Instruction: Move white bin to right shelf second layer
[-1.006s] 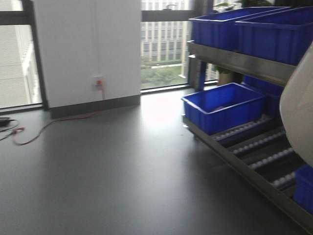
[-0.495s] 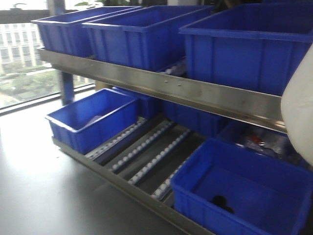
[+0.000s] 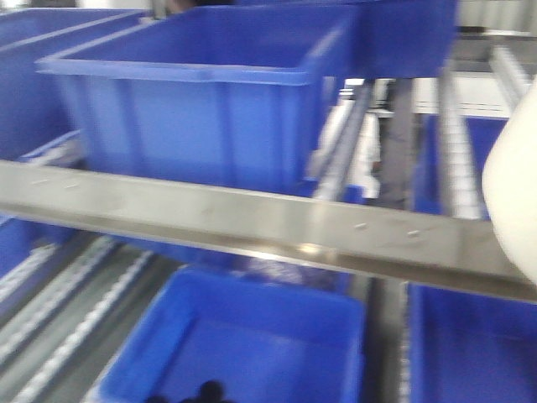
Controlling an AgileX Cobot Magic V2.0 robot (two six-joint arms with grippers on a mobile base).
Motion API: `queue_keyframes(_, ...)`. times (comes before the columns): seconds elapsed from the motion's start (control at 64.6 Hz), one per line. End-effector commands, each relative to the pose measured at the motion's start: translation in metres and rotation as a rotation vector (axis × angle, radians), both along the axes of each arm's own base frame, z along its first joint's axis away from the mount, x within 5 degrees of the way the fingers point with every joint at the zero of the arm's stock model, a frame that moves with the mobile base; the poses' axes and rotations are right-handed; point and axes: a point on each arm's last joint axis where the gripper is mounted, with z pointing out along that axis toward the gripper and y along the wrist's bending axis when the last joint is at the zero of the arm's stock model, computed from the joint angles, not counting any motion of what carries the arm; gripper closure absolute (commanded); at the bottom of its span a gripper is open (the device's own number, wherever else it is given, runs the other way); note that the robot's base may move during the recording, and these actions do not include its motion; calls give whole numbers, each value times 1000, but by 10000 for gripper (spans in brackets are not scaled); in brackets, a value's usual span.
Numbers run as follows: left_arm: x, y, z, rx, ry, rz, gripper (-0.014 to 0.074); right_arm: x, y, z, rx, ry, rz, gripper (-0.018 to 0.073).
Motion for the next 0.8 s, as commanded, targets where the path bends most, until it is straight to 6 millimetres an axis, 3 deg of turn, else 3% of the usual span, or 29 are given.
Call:
queue_keyframes(0.0,0,0,-4,-12,-62,-4,512,5,0,15,6,-107,-7,512)
queue_keyframes(0.789,0,0,-4,-12,-62,-4,512,5,0,15,6,-107,-7,512)
